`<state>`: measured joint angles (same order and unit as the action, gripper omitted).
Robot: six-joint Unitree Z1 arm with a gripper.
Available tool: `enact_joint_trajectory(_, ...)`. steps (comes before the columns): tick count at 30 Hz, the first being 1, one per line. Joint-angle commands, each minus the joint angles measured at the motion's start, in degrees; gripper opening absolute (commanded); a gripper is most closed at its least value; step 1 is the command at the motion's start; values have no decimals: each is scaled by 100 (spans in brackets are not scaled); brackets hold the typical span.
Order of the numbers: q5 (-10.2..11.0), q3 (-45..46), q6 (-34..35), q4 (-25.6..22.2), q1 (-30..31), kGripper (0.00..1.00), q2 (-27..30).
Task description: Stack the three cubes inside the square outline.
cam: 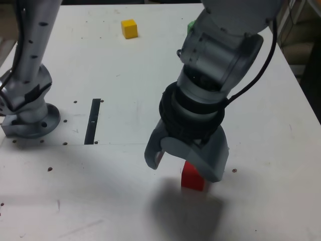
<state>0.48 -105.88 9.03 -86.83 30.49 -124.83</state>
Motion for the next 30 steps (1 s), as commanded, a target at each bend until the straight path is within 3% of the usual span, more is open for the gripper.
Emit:
enact_joint_trajectory(1, -36, -42, 49, -31, -56, 99, -86)
enact_joint_trajectory(19, -230, -99, 63, 57, -308, 95, -543)
enact_joint_trajectory(30, -312, -225, 29, 44, -358, 81, -712)
